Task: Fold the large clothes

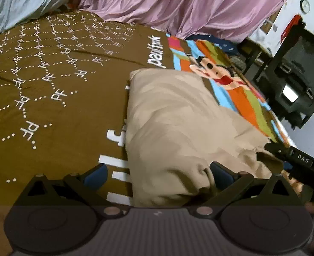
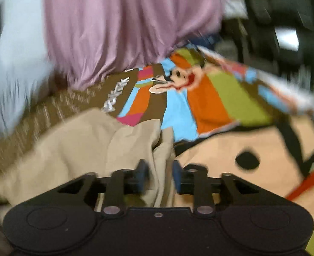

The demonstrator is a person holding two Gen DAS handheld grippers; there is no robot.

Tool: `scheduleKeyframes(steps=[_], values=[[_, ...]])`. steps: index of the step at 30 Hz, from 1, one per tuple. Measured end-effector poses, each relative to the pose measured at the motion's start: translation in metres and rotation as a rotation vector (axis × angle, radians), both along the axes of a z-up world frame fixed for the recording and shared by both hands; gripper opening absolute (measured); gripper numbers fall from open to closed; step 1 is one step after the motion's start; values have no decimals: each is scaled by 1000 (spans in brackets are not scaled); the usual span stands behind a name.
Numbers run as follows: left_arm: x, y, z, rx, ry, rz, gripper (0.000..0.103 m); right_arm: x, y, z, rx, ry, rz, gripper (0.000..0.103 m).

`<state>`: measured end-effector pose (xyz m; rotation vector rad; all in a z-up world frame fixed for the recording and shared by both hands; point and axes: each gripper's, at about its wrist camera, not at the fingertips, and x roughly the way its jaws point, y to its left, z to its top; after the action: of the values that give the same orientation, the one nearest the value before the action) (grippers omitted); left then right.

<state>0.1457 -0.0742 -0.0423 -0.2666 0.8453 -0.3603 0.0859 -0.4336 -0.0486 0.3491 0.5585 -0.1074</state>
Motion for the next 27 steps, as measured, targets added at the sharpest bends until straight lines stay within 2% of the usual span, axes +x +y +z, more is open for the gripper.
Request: scheduleKeyframes(steps=[1, 4, 6, 7, 10, 13, 15, 19, 27], values=[[1, 2, 2, -12, -8, -5, 102, 0, -8, -2, 78, -4, -9, 58], [7, 9, 8, -67, -25, -23, 102, 5, -18, -8, 188, 11, 4, 73], [19, 11, 12, -94, -16, -37, 102, 11, -20, -10, 217, 22, 15, 77], [26, 13, 14, -99, -8, -37, 102, 15, -21, -11, 226, 29, 33, 84], [45, 18, 19, -109, 1, -22, 102, 29, -22, -18, 270, 45, 67, 90], [67, 16, 13, -72, 49, -44, 102, 41, -25, -26, 315, 51, 98, 98], [78, 11, 4, -39, 88, -57, 102, 45, -22, -30, 294, 64, 118, 99], [81, 9, -11, -49, 121, -81, 103, 49, -4, -32, 167, 88, 154, 101], [70, 6, -17, -38, 97, -61, 103, 46, -6, -35, 173, 80, 149, 101]])
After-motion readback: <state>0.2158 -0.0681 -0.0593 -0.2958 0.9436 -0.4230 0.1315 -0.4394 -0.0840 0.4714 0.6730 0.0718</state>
